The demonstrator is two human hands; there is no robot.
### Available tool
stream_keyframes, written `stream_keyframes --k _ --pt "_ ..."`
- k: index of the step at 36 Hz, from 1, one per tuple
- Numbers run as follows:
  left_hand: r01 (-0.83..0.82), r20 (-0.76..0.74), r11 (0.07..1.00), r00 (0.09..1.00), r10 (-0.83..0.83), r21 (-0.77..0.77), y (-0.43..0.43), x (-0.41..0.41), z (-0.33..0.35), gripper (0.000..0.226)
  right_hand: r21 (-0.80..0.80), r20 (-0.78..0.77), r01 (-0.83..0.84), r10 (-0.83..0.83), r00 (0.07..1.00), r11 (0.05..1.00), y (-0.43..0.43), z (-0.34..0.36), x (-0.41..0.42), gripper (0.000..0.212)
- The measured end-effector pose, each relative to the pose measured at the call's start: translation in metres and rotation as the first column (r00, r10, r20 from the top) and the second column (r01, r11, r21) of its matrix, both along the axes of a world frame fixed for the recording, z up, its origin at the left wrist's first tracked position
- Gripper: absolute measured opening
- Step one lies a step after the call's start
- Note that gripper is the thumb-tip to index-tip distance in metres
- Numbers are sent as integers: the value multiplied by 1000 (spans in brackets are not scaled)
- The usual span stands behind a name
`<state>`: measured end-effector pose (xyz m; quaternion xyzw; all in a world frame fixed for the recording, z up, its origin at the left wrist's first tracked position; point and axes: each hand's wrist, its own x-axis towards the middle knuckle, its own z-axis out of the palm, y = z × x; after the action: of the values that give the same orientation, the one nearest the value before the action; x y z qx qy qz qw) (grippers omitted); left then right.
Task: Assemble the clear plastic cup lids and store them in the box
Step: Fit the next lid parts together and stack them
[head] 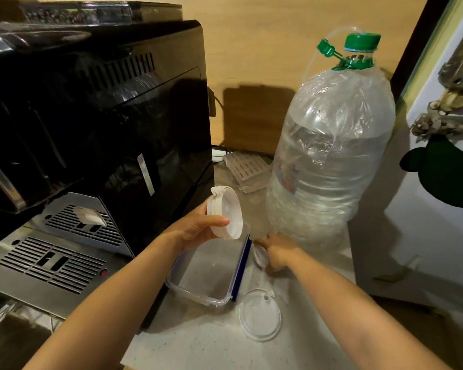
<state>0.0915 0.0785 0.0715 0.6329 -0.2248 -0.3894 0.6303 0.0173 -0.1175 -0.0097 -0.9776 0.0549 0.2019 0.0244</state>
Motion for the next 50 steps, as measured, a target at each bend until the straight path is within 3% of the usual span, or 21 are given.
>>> stream_keyframes --k 6,11,16,22,26,30,35,37,41,45,50 --pt "18 -37 1000 999 -19 -23 -6 -1 -3 96 100 69 48 -55 996 994 -10 15 -4 79" --pt "45 -74 998 996 -48 -40 -17 -2 -7 121 211 152 87 -121 981 973 -22 39 -8 78" --pt "6 -138 996 990 -18 -88 -33 -5 -9 96 419 286 119 -255 924 900 -34 71 -17 79" --pt "6 -148 995 989 -21 -103 -56 -8 -10 84 697 442 41 -474 761 716 -38 114 -32 72" --pt "38 -188 991 980 -62 -131 -70 -11 -8 98 839 434 -37 -626 647 543 -39 129 -37 65" --pt "84 -190 983 975 -115 -166 -82 -11 -6 125 936 340 -122 -768 543 329 -37 129 -40 68" --pt "106 -197 972 969 -148 -208 -91 -14 -3 117 967 140 -254 -865 483 14 -32 123 -38 67" --pt "116 -204 968 965 -163 -224 -94 -14 -3 114 955 106 -292 -873 476 -44 -31 117 -37 68" --pt "146 -178 958 965 -193 -248 -97 -15 0 118 958 87 -280 -862 499 -65 -27 108 -36 67" --pt "145 -185 940 960 -209 -310 -98 -14 3 101 965 73 -249 -833 548 -80 -25 100 -35 67" --pt "146 -183 935 960 -213 -323 -98 -9 5 105 987 108 -162 -776 622 8 -21 95 -34 75"
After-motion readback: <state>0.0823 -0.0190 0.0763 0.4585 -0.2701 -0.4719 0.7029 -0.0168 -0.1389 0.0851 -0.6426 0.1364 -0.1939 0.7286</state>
